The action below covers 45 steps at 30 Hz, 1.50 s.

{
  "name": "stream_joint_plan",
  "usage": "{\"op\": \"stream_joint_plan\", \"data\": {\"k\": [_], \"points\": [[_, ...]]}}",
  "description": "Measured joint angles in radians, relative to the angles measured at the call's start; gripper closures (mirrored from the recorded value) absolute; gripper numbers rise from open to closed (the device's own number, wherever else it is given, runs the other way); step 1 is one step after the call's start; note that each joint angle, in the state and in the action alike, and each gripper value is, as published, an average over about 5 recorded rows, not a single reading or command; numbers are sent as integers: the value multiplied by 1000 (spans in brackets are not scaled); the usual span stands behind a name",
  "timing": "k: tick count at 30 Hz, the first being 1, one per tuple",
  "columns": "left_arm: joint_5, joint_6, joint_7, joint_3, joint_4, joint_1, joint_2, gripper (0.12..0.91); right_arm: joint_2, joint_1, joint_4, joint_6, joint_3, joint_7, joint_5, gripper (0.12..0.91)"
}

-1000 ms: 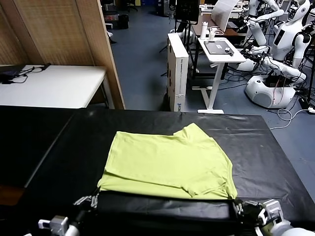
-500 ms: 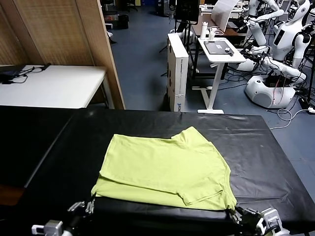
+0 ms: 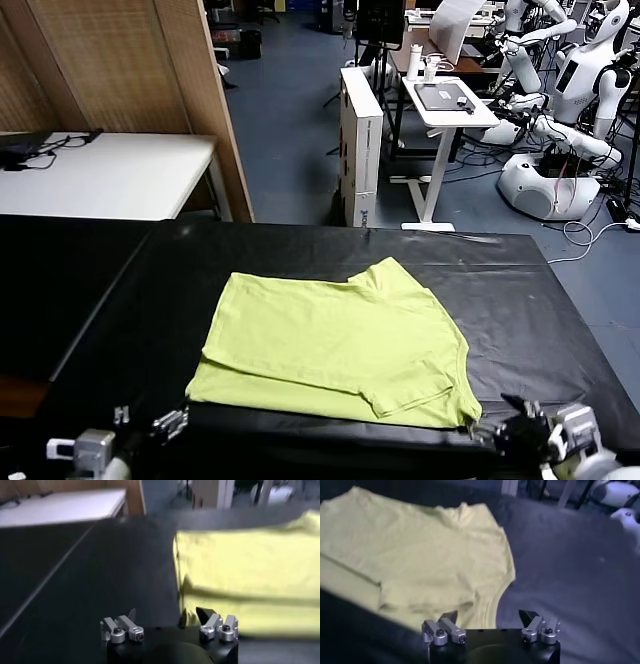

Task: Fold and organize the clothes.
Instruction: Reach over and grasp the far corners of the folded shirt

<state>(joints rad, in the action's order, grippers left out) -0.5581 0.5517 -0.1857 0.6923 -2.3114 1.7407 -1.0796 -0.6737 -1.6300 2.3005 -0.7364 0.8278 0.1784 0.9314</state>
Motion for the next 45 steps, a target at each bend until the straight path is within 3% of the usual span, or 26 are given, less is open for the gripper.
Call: {"op": "stream_joint_plan", "data": {"k": [6, 11, 22, 33, 45], "points": [[-143, 49, 12, -63, 75, -202, 10, 123, -14, 268, -156, 0, -167, -9, -36, 118], [-197, 90, 21, -118, 155, -349, 28, 123, -57, 456, -289, 0, -322, -26, -84, 118], [-225, 88, 59, -264, 419, -636, 68, 123, -159, 780, -565, 0, -604, -53, -112, 118], [-222, 86, 98, -359, 637, -831, 42, 123, -226, 914, -713, 0, -714, -91, -120, 118], [-212, 80, 102, -384, 735, -897, 29, 123, -268, 955, -774, 22, -747, -97, -125, 121]]}}
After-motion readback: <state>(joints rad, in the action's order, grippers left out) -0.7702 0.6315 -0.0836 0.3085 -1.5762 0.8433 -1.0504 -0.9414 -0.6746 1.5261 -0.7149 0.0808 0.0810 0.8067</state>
